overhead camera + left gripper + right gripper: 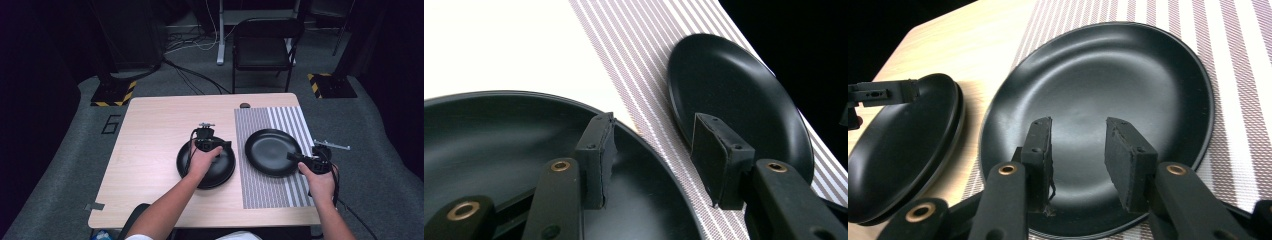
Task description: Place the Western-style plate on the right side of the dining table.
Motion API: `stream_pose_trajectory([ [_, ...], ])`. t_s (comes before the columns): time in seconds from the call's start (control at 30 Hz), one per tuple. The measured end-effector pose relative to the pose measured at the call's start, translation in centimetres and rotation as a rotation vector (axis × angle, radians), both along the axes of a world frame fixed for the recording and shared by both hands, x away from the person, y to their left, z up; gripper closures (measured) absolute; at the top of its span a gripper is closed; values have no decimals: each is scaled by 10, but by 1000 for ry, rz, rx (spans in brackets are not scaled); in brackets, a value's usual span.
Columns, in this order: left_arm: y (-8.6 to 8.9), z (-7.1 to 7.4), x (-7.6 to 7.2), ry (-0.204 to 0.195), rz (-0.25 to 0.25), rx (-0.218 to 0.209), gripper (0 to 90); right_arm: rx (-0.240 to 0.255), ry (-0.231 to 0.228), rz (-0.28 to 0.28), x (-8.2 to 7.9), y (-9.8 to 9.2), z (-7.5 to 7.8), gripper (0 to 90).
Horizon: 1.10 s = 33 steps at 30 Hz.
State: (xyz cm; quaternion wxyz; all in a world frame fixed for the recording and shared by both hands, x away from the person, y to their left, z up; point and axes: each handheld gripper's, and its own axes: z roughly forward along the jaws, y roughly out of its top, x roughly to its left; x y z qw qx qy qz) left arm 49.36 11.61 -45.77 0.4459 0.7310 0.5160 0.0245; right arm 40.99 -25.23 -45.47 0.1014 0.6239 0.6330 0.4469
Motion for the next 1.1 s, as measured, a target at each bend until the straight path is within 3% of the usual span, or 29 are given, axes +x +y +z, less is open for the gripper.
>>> stream_pose_trajectory([
  [0.17,18,2,-6,-17,14,-9,514,-59,-15,47,-7,10,9,628],
  [0.4,40,2,-16,-40,29,-17,511,-55,-52,123,-19,21,15,611],
  [0.6,57,-1,-24,-61,41,14,504,-47,-64,205,-24,37,15,599],
  [0.9,82,-10,-30,-93,90,43,456,-77,-91,309,-24,61,4,524],
  [1.1,94,-19,-34,-84,122,58,441,-100,-79,349,-21,73,-11,503],
])
